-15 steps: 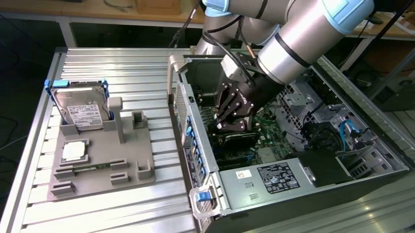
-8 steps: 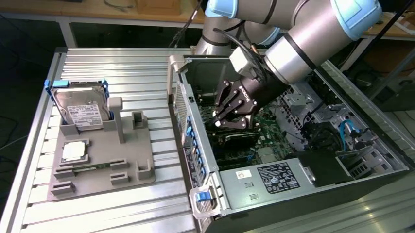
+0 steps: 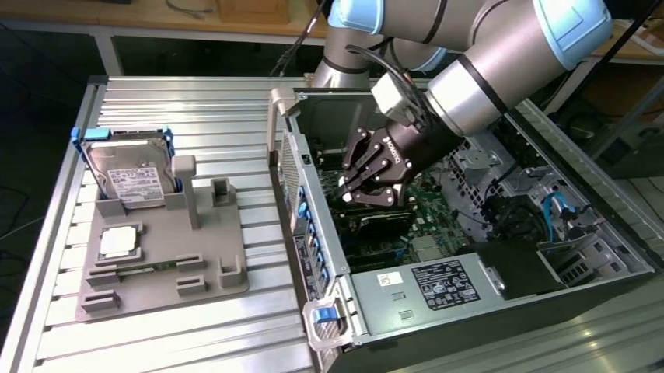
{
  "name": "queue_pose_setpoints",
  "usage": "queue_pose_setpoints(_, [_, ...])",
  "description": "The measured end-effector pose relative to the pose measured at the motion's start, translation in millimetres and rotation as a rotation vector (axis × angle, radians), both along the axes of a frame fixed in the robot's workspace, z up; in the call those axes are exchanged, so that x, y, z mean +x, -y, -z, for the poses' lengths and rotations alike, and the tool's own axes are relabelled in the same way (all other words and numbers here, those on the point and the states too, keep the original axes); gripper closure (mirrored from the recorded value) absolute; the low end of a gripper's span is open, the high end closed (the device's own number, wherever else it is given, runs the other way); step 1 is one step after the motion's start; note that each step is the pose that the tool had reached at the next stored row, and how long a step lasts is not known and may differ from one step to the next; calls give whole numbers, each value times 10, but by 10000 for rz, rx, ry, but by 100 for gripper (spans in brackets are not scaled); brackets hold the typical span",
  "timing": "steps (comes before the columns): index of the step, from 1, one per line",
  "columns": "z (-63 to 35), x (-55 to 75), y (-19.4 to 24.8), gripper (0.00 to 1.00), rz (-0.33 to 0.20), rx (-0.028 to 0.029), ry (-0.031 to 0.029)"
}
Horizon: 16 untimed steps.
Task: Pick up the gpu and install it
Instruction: 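Press down on the gpu until it lock into place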
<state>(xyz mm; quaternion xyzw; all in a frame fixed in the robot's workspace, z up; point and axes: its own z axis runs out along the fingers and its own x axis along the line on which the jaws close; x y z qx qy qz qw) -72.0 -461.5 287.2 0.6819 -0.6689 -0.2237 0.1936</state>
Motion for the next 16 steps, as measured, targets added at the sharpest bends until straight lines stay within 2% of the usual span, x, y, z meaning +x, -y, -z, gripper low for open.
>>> queue_pose_setpoints(8, [81, -45, 0, 89, 0, 0, 0])
queue_pose_setpoints(16, [90, -48, 0, 89, 0, -2, 0])
